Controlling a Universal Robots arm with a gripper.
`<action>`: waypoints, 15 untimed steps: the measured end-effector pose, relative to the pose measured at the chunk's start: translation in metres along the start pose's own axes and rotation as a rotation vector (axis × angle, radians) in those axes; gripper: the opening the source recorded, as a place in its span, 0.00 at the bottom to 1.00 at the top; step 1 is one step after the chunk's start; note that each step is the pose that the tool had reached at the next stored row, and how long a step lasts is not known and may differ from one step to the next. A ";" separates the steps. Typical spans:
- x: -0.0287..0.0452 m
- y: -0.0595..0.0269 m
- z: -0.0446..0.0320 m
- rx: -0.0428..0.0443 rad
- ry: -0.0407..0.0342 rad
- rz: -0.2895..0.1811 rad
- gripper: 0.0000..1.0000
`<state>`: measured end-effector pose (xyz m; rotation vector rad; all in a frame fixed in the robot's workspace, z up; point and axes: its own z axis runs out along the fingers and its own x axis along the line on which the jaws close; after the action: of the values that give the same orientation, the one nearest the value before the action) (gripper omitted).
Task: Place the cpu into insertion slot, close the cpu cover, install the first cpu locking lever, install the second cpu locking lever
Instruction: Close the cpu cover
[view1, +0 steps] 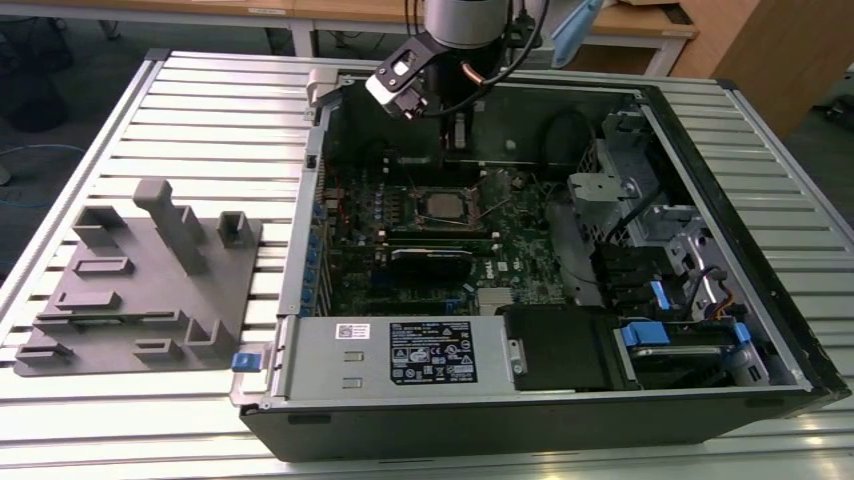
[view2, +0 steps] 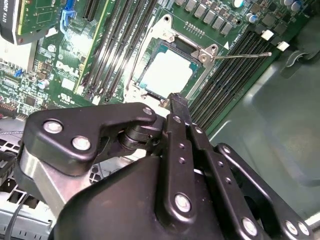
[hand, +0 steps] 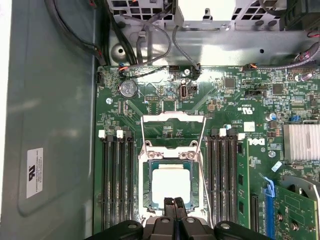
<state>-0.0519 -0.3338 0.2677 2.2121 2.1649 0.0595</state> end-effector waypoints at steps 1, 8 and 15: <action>0.0000 0.0000 -0.0002 0.0001 -0.0002 0.000 0.11; 0.0000 0.0016 -0.0003 0.0003 -0.0004 0.000 0.11; 0.0001 0.0040 -0.0001 0.0002 -0.0003 0.000 0.11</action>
<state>-0.0480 -0.3338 0.2680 2.2121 2.1648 0.0590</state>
